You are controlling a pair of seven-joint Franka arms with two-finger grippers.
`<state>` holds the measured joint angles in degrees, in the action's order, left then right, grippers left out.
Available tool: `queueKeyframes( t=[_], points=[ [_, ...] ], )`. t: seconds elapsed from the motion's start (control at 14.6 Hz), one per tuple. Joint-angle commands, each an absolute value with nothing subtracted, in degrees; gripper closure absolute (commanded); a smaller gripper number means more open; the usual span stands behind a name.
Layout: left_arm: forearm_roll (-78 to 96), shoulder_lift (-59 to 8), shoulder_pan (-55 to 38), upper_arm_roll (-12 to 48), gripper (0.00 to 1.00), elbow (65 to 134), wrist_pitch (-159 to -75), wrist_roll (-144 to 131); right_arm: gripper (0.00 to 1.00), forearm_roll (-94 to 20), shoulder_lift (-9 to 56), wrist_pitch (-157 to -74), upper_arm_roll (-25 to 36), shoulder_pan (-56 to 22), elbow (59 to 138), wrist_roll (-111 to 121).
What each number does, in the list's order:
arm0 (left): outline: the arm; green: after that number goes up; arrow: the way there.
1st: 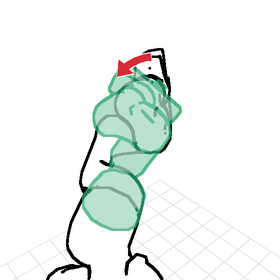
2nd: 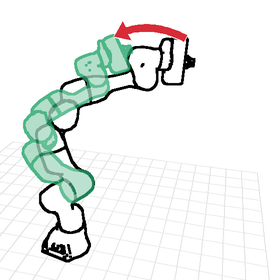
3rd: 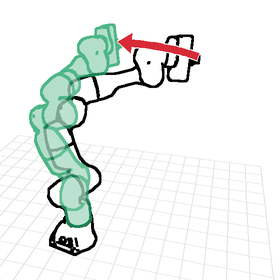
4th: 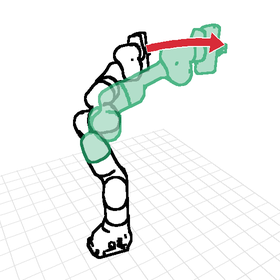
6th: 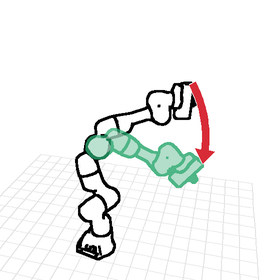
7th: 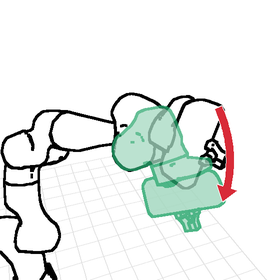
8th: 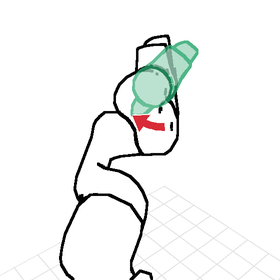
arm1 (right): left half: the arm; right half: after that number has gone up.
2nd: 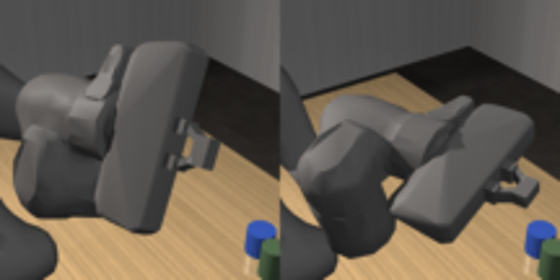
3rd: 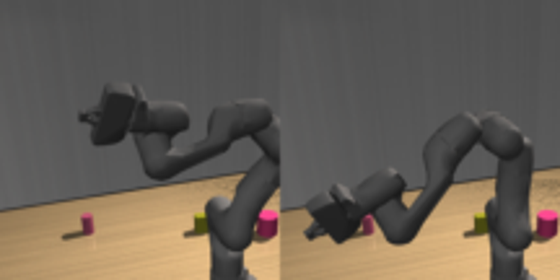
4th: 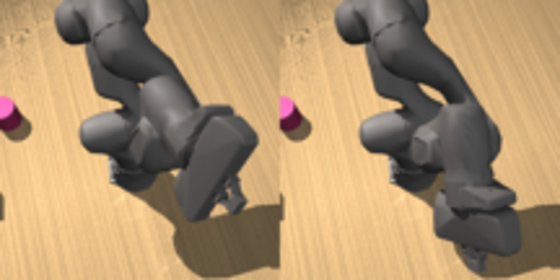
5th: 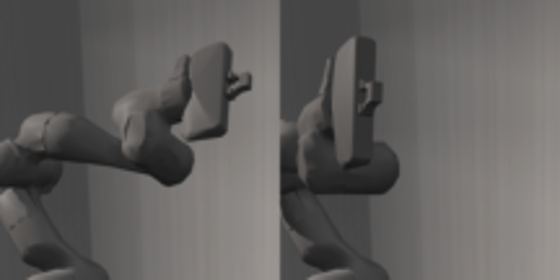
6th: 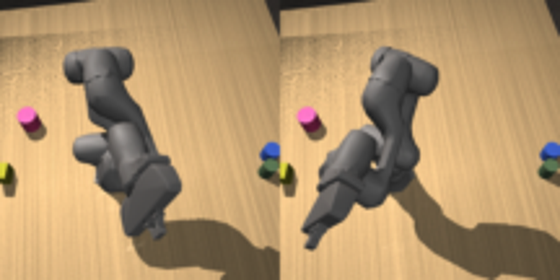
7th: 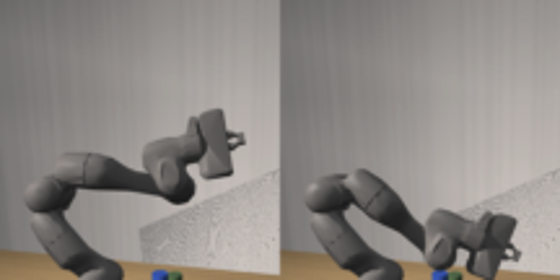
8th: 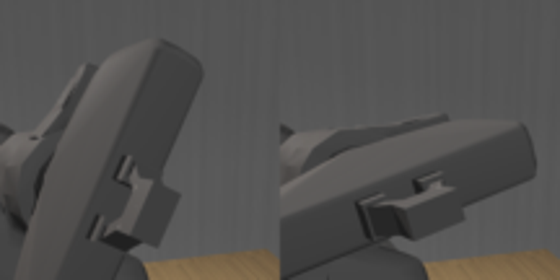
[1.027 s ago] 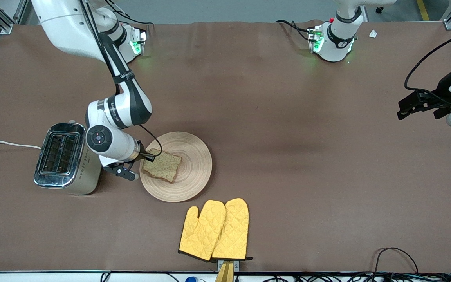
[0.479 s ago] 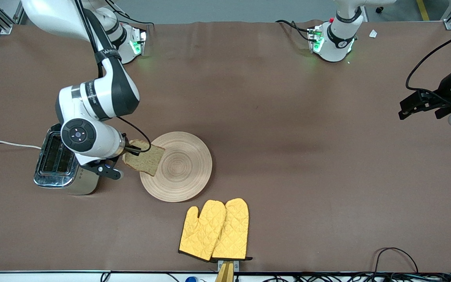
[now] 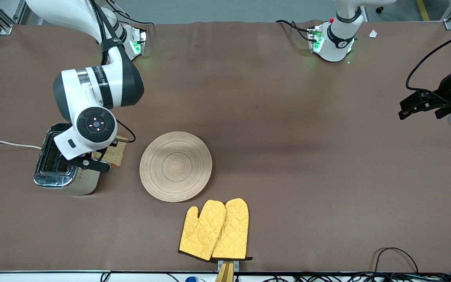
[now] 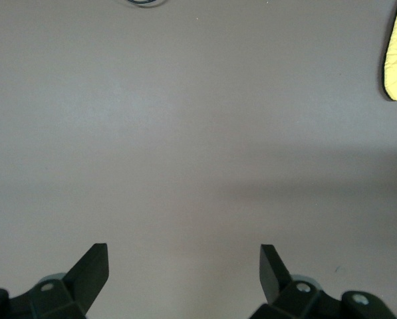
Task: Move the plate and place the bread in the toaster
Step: 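Carry the bread upright over the toaster slot with the right gripper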
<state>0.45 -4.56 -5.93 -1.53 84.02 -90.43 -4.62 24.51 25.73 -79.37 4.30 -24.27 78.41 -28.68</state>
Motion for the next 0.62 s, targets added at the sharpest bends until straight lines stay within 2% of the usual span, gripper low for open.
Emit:
queueKeyframes(
  t=[0.0, 0.55],
  points=[
    [0.8, -4.4, -5.9, -1.6, 0.0, 83.1, -89.3, -5.0, 1.0, 32.7, 24.4, -75.9, 4.3, -24.3, 78.8, -21.1],
    [0.7, -4.3, -6.0, -1.6, 0.0, 83.1, -89.3, -5.1, 1.0, 46.0, 24.8, -75.1, 4.5, -23.6, 81.6, -17.7]
  ],
)
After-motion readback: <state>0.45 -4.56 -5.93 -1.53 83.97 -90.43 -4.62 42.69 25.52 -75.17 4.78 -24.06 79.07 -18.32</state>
